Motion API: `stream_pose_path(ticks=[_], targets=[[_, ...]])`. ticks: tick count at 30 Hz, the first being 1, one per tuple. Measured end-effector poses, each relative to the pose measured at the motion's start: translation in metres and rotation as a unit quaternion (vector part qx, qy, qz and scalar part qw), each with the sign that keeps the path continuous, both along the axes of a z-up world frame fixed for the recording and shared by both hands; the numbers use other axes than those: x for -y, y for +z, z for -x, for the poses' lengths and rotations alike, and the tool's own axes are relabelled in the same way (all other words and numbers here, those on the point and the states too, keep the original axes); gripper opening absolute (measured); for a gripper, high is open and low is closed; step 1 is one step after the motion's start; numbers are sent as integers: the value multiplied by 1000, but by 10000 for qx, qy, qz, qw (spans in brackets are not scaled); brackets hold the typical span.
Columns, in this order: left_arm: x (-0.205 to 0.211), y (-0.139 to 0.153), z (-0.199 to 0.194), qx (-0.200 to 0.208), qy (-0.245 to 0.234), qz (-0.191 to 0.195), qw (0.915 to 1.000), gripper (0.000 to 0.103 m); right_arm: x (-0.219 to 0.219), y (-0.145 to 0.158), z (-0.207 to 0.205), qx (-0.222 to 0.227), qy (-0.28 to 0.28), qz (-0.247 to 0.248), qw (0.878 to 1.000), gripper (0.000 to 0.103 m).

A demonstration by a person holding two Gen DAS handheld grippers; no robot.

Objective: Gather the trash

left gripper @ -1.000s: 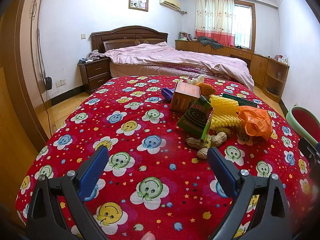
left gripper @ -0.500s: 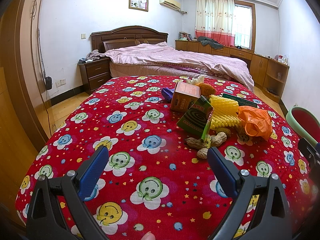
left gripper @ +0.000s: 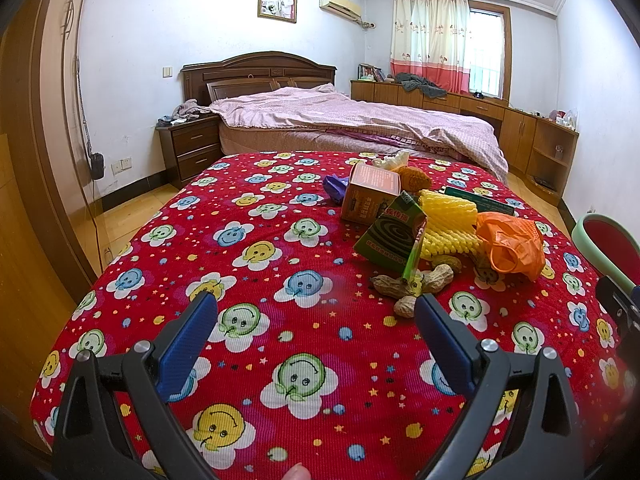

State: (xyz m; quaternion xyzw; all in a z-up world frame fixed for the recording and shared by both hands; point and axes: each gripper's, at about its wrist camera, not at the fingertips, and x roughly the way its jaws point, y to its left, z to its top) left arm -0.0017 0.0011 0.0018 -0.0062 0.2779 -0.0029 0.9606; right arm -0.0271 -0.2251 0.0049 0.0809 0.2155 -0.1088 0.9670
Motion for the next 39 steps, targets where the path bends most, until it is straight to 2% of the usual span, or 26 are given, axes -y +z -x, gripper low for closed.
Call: stream_pose_path(ticks=[19,26,31,39], targets=[[0,0,0,2,5,7,10000,98,-1,0,0,2,1,18,10000,103],[-3,-1,-5,-162,-56,40,9998,98,10,0,-4,-160,67,-90,9998,103],[-4,0,-16,-351,-249,192,9989,98,18,1,-9,-375,209,-171,9989,103],[15,15,-41,-500,-768,174,9956,98,30,12,-17,-514,372,-376,9973,103]])
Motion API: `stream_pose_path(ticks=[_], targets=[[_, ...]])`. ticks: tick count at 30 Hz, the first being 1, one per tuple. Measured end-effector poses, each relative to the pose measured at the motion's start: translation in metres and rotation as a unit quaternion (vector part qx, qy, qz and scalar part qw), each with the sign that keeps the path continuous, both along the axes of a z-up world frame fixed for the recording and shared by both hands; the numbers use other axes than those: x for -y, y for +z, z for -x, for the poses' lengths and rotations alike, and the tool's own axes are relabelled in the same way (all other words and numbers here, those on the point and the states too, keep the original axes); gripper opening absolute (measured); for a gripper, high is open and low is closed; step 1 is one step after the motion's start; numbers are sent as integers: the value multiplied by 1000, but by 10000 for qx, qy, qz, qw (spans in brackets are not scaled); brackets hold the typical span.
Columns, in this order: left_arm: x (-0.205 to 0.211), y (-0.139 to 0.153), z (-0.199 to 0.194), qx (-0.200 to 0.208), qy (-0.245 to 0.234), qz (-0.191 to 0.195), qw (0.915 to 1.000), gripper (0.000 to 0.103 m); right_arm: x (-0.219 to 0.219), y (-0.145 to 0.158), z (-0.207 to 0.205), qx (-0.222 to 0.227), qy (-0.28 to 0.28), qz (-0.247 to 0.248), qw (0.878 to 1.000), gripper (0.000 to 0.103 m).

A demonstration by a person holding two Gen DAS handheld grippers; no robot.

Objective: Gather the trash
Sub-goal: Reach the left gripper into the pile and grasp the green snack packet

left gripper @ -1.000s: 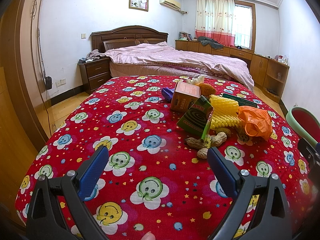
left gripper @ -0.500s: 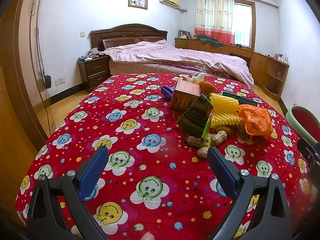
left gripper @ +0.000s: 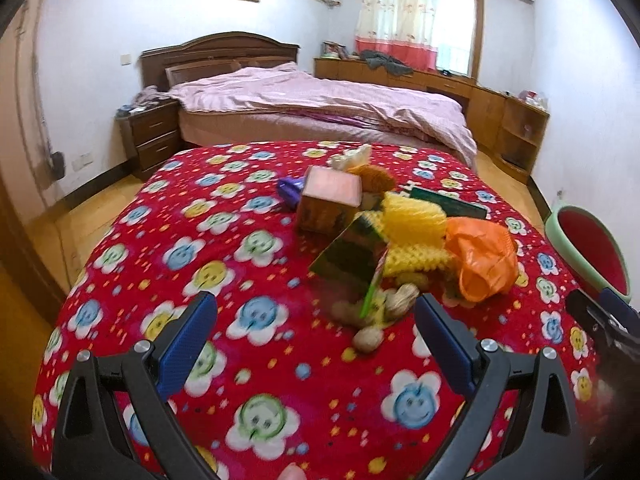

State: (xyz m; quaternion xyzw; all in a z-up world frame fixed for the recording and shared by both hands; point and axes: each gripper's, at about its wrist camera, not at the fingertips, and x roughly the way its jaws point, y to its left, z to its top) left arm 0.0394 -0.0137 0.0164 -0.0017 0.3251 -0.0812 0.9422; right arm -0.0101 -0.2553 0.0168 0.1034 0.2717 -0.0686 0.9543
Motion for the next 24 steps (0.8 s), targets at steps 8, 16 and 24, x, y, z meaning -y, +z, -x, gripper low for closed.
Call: stream_pose_path(ticks=[8,16,24], targets=[[12,-3,-38,-328,-185,31,9993,94,16,9,-5,-101,-3,-32,9999,103],[20,-13,-58,-659,-507,100,9965,74,21,13,-16,-158,-37,-81,9998,103],[16,-24,-67,-1016,-587,362,9924,48,11,13,-26,-180,36,-71,9998,103]])
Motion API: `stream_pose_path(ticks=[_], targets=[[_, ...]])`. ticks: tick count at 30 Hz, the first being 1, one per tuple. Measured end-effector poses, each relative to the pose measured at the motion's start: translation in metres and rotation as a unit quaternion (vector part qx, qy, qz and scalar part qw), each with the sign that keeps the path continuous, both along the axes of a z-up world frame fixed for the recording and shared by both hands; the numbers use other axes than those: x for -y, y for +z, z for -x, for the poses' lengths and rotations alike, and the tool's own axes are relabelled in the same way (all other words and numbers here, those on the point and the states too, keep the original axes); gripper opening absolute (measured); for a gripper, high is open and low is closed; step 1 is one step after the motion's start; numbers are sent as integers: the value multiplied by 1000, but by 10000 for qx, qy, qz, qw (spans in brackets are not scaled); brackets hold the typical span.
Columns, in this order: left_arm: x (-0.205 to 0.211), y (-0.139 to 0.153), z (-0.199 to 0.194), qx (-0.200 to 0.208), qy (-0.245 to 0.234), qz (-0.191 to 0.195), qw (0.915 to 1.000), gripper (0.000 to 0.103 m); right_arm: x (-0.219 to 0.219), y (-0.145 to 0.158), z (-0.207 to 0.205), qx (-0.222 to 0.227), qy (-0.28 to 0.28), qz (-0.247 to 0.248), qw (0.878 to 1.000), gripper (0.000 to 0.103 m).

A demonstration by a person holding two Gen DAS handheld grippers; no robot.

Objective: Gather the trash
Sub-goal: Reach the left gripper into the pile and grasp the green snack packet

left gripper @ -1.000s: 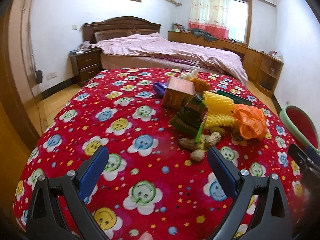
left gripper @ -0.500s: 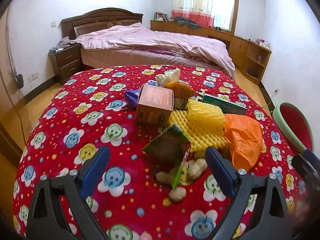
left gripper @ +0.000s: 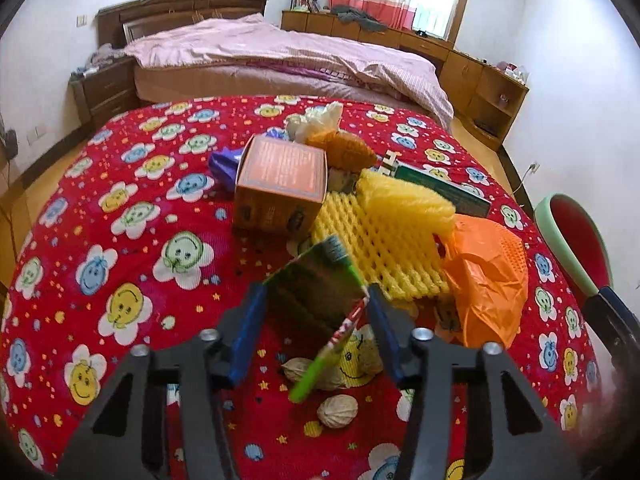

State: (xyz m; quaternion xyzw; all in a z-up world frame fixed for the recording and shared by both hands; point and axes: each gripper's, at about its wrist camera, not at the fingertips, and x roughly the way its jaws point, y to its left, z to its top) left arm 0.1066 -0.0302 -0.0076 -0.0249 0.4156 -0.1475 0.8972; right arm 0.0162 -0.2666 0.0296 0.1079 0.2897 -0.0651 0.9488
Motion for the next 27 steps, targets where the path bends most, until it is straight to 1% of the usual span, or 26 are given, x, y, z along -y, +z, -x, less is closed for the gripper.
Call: stream_pose_path(ticks=[2,3,5,6,9,12,15,17,18,20,22,23,24,25,27], targets=[[-2,-3,-2,-103,4,72,9999,42,-1,0,-2,-1,20,7,10000,103],[-3,-3,-2,-127,-2,113,9999,41,-1,0,-3,-5,32,2,10000,103],[-4,-3,-1,-101,-25,126,9999,35,-2,0,-4,-12,57,-13,10000,103],[-3,-2,0,-86,-38,111,9999,34,-3,0,-5,-19,73,-20,10000,103],[-2,-4,-1,-175,1,-65,9998,33,-5,0,-8,-57,120,-42,9999,103],[-2,-5,-2,-218,-2,-149,9997,33,-8,2,-13,-69,169,-69,9998,103],[5,-6,-3,-181,-119,-439,9988,37,-12,3,-17,-61,201,-61,9998,103],[9,-6,-3,-179,-173,-559,9981,40,-14,3,-20,-74,239,-75,9997,103],[8,-5,-4,-218,-139,-523,9983,40,-15,2,-21,-88,262,-79,9996,103],[6,-4,-7,-323,-121,-387,9987,45,-18,2,-23,-115,299,-82,9995,103],[7,-3,-9,-385,-160,-374,9984,46,-20,2,-25,-137,336,-79,9993,103],[6,-4,-9,-399,-208,-250,9987,55,-21,2,-25,-149,351,-72,9992,103],[4,-4,-9,-383,-241,-67,9990,58,-21,2,-26,-154,363,-72,9992,103],[5,-4,-8,-366,-241,-66,9990,58,-22,2,-26,-161,370,-76,9992,103],[8,-4,-7,-360,-308,-221,9986,58,-22,1,-27,-181,374,-97,9991,103]])
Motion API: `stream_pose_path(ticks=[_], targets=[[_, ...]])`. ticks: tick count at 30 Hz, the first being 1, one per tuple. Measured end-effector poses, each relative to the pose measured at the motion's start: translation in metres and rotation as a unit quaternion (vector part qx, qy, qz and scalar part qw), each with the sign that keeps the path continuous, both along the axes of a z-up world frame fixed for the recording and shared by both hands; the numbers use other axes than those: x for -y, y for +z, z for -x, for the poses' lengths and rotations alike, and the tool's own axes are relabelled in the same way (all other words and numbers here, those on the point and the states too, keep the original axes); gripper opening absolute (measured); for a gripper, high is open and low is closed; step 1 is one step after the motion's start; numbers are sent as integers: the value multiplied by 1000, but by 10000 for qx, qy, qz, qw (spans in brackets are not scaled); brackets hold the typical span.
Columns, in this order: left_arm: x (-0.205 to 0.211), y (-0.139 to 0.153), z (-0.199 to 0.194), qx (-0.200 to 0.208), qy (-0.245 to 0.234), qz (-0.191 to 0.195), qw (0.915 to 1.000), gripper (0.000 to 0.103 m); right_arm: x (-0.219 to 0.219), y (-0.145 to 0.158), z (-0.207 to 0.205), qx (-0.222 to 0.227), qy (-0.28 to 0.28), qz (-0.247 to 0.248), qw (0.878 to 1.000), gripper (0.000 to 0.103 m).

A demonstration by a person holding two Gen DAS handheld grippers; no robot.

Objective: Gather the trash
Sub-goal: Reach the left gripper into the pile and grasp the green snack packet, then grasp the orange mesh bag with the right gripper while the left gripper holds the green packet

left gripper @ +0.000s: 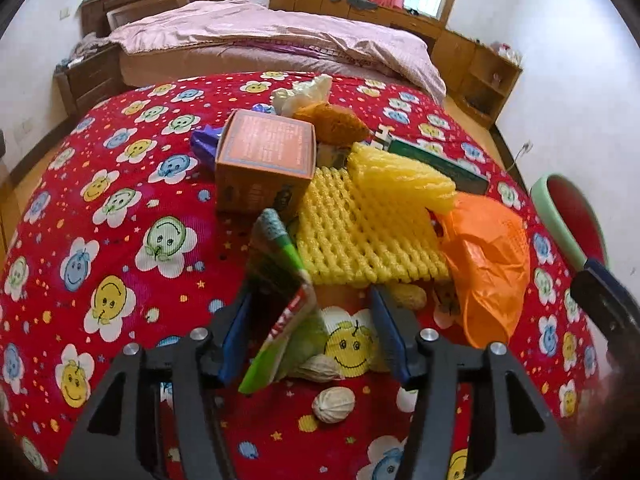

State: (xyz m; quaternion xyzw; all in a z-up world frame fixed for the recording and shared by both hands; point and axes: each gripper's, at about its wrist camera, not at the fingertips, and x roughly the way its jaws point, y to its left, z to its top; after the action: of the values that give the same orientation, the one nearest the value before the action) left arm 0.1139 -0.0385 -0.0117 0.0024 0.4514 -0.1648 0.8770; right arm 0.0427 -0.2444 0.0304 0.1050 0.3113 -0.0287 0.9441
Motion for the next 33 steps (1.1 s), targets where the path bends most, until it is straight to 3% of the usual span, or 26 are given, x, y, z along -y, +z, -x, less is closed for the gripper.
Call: stream_pose_path(ticks=[4,9,13,16,23,30,31,33], targets=[[2,3,1,-64,23,-118,9999,59,0,-2,-1,-50,71,-62,9999,103],[-8,13,8,254,143,42,9996,52,-4,-1,0,-70,202,-31,9998,103],[-14,20,10,413,155,131,9989,22,-4,-1,0,19,200,-180,9996,103],[-17,21,11,409,66,321,9986,17,-7,0,-4,-38,272,-320,9991,103],[-26,32,19,676,35,616,9958,15,-22,-2,-20,-370,377,-222,9984,103],[-37,39,17,961,50,637,9933,15,-35,-10,-43,-629,374,-119,9972,103],[-38,40,18,1004,10,631,9929,15,-36,-11,-45,-684,375,-134,9969,101],[-38,40,18,1037,-68,652,9924,15,-37,-15,-51,-821,319,-236,9958,75]])
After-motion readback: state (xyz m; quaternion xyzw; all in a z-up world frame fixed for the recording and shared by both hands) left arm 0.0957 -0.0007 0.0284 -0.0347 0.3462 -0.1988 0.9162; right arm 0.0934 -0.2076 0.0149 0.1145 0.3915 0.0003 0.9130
